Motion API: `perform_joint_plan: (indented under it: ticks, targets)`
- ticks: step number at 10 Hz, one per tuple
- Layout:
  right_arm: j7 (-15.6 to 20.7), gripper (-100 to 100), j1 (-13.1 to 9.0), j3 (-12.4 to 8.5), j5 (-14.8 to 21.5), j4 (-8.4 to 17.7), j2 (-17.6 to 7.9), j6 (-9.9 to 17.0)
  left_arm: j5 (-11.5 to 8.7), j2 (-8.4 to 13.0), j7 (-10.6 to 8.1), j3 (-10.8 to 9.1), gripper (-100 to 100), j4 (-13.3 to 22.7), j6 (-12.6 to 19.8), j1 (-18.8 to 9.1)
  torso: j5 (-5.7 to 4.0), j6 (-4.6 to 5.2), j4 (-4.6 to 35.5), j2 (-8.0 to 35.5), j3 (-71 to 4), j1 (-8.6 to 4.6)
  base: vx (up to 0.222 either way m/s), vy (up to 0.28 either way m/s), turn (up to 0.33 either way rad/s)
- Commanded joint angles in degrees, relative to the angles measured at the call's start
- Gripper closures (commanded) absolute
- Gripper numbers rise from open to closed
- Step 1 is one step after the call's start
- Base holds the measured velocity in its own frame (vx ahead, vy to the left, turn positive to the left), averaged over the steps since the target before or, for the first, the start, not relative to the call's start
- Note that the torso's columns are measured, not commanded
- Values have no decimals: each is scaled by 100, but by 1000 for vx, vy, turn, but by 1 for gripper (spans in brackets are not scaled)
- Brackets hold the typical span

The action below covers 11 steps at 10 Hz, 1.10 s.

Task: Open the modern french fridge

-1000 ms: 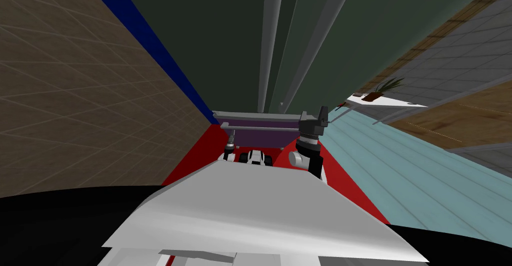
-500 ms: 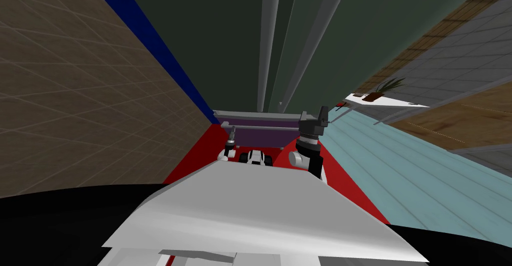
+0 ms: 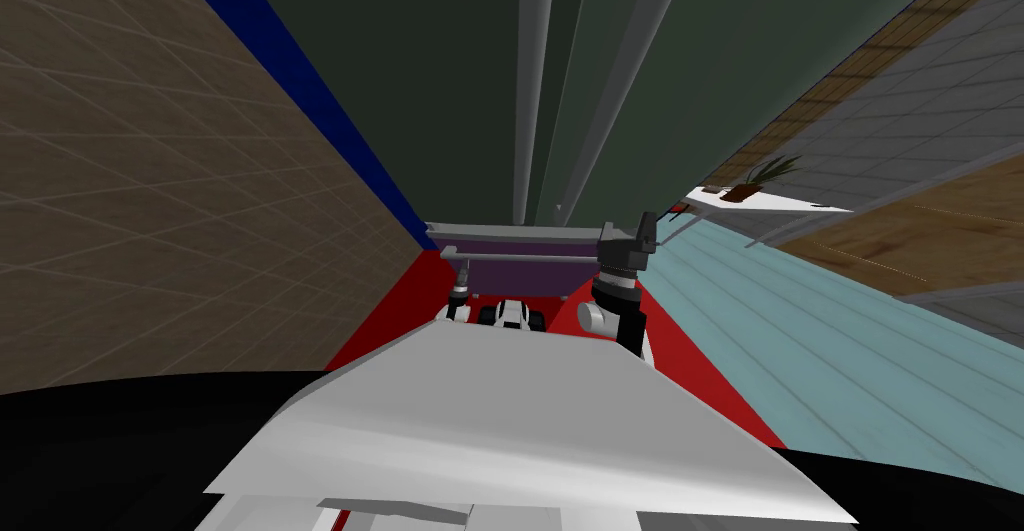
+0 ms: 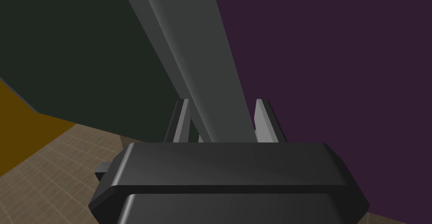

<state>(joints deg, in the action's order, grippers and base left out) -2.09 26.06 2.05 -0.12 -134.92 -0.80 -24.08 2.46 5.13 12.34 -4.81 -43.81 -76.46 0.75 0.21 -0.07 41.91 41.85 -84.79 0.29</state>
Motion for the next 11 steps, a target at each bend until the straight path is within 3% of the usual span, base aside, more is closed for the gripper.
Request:
perform_joint_plan:
  ticks: [1, 7, 8, 11]
  targets:
    - [0, 0, 0, 0, 0, 0, 0, 0, 4, -20, 19, 2, 100, 64, -86, 7, 3, 3, -1, 1, 2, 1, 0, 0, 0]
    - [0, 0, -2, 1, 0, 1, 1, 0, -6, 106, -91, -2, 100, -51, 504, -324, -22, 1, 36, 43, 20, -30, -137, -26, 34]
    - [0, 0, -2, 1, 0, 1, 1, 0, 8, 72, -81, 19, 100, -170, 470, -213, -25, -1, 43, 54, 26, -26, -88, -8, 4]
    - [0, 0, -2, 1, 0, 1, 1, 1, 24, 102, -131, 44, 100, -248, 567, -215, -23, 4, 39, 60, 32, -36, -162, -25, 35]
